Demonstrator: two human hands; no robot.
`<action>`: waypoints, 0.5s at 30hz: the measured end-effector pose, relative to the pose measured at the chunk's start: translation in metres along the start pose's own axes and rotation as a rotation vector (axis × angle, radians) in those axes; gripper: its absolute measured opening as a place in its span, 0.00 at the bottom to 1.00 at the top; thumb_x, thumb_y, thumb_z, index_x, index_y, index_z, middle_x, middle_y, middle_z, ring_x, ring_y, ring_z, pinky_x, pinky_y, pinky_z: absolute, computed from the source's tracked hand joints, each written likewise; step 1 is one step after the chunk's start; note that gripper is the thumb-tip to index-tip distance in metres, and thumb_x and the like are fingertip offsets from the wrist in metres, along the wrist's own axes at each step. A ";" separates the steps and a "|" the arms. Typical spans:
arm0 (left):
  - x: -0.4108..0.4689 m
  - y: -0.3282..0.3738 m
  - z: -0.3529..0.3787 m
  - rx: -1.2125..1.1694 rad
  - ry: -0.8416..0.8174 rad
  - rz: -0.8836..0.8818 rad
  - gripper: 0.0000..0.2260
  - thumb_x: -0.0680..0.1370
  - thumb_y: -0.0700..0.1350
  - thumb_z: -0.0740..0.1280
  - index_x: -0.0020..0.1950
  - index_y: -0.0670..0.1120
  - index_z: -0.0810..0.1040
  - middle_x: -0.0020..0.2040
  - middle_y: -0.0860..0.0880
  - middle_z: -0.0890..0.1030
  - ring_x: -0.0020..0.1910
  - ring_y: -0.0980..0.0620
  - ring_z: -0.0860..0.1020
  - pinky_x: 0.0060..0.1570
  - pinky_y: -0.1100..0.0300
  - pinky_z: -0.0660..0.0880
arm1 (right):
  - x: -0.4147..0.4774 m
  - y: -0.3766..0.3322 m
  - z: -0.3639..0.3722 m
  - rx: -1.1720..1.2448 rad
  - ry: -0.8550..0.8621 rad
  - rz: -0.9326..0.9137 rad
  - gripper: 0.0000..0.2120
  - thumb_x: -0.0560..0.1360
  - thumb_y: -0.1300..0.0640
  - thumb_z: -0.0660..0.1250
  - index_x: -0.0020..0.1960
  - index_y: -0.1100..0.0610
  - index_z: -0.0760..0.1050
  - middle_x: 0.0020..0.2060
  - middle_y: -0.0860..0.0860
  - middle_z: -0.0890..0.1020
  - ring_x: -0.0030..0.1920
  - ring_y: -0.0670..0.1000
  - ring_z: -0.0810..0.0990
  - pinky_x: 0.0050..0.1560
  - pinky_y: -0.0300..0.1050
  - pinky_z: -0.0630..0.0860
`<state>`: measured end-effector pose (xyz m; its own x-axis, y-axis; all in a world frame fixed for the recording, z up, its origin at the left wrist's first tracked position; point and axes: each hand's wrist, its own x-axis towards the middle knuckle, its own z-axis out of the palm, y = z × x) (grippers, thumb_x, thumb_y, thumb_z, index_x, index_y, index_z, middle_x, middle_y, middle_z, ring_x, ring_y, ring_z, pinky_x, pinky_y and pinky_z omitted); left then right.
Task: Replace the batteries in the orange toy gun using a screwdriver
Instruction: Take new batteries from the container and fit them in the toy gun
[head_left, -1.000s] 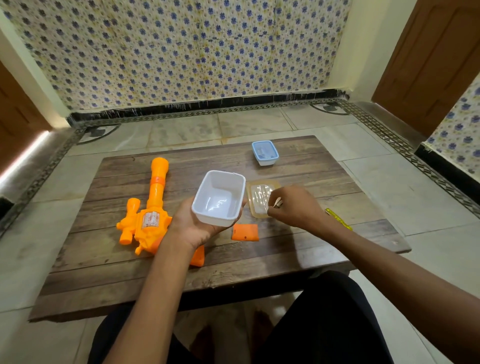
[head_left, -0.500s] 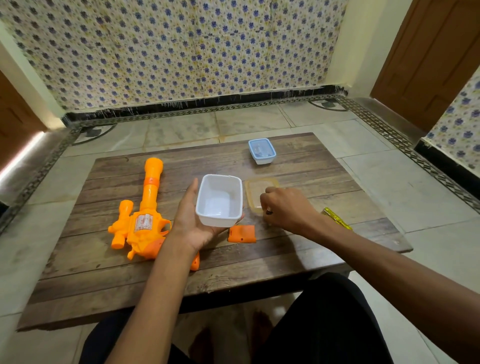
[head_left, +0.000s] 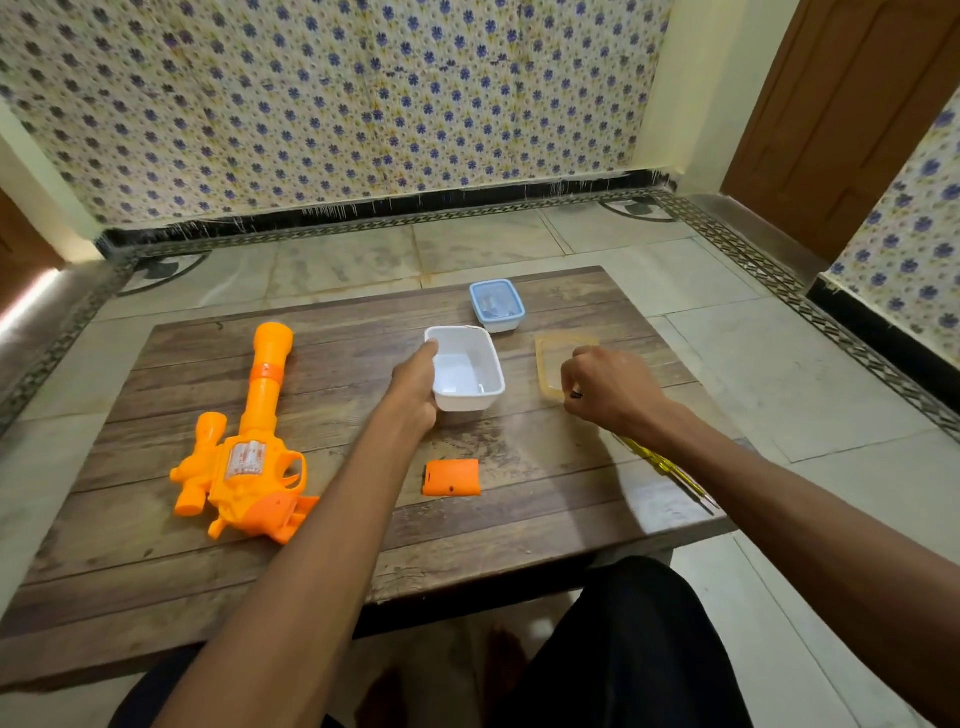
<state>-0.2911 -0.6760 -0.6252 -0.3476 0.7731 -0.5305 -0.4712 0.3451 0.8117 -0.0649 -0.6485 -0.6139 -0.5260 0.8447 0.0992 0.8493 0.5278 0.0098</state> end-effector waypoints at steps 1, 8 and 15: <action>0.006 0.002 0.002 0.042 0.021 0.006 0.16 0.82 0.48 0.64 0.67 0.41 0.73 0.58 0.42 0.80 0.51 0.43 0.80 0.49 0.46 0.79 | 0.001 0.002 0.000 0.003 -0.011 -0.009 0.05 0.70 0.57 0.69 0.44 0.53 0.82 0.46 0.50 0.80 0.43 0.54 0.80 0.36 0.44 0.72; 0.020 0.009 0.010 0.234 0.130 0.076 0.17 0.80 0.46 0.64 0.67 0.41 0.72 0.55 0.43 0.78 0.54 0.41 0.79 0.56 0.44 0.79 | 0.003 0.005 0.007 -0.003 -0.013 0.001 0.07 0.71 0.51 0.69 0.45 0.53 0.82 0.45 0.52 0.82 0.42 0.54 0.80 0.41 0.50 0.80; 0.046 -0.002 -0.016 0.444 0.283 0.146 0.28 0.65 0.54 0.63 0.63 0.44 0.77 0.61 0.45 0.75 0.58 0.42 0.76 0.55 0.46 0.79 | -0.026 -0.032 -0.014 0.845 0.043 0.377 0.30 0.68 0.33 0.70 0.31 0.60 0.69 0.26 0.51 0.72 0.27 0.49 0.68 0.30 0.43 0.66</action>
<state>-0.3191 -0.6495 -0.6551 -0.6171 0.6778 -0.3997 -0.0351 0.4837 0.8745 -0.0778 -0.6882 -0.6033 -0.2052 0.9786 -0.0145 0.6409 0.1231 -0.7577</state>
